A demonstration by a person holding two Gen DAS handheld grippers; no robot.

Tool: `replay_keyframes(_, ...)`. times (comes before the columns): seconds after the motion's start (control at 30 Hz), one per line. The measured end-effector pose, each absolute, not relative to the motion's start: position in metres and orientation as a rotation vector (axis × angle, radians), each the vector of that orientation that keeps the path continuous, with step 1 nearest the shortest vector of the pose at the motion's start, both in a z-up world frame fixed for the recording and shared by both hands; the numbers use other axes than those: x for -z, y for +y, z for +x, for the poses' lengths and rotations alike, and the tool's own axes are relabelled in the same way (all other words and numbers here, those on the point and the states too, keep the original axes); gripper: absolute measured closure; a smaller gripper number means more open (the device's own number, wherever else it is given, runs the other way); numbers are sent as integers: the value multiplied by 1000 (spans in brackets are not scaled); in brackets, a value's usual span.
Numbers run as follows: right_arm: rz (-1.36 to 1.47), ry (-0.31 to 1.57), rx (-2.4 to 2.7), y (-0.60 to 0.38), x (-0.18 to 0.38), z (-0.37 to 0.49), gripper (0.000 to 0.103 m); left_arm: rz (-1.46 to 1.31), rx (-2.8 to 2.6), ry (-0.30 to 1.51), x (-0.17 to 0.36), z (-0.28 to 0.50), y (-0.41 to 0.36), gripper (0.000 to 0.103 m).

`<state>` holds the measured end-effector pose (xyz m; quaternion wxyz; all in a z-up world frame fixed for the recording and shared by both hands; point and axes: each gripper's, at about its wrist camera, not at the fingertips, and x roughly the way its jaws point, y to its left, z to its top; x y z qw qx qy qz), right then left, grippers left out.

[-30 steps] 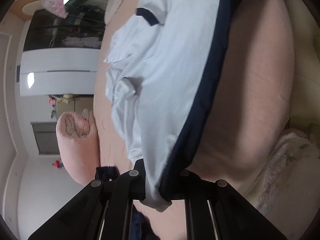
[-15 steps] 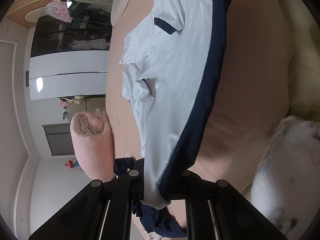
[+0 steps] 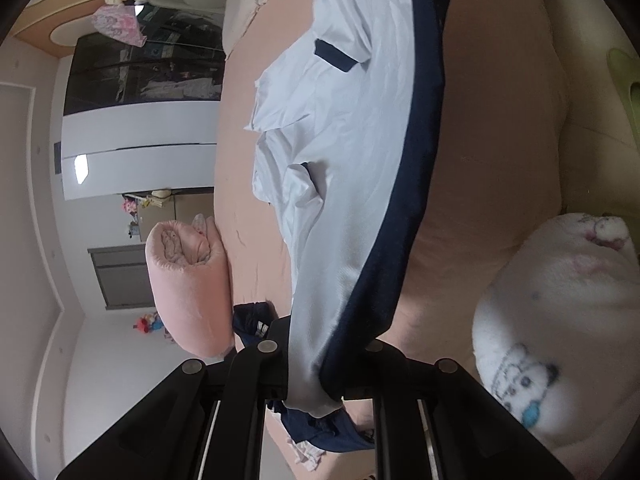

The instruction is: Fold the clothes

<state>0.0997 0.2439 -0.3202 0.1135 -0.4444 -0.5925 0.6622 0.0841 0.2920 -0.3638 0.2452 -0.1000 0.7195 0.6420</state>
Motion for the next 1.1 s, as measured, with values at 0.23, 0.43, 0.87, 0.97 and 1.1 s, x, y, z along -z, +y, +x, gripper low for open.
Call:
replay_keyframes(0.23, -1322, -1721, -1952, 239, 318, 105, 99, -302, -1775, 1938, 358, 94, 290, 92)
replay_keyframes(0.43, -1326, -1717, -1945, 236, 315, 111, 99, -347, -1850, 1889, 348, 84, 292, 92)
replay_keyframes(0.87, -1331, -1634, -1978, 242, 312, 99, 99, -457, -1928, 1801, 342, 63, 304, 92)
replay_keyframes(0.97, -1327, -1604, -1991, 247, 310, 94, 99, -479, -1965, 1774, 336, 54, 308, 92)
replay_keyframes(1.1, -1297, -1545, -2002, 256, 306, 83, 99, -529, -2012, 1739, 331, 36, 315, 92)
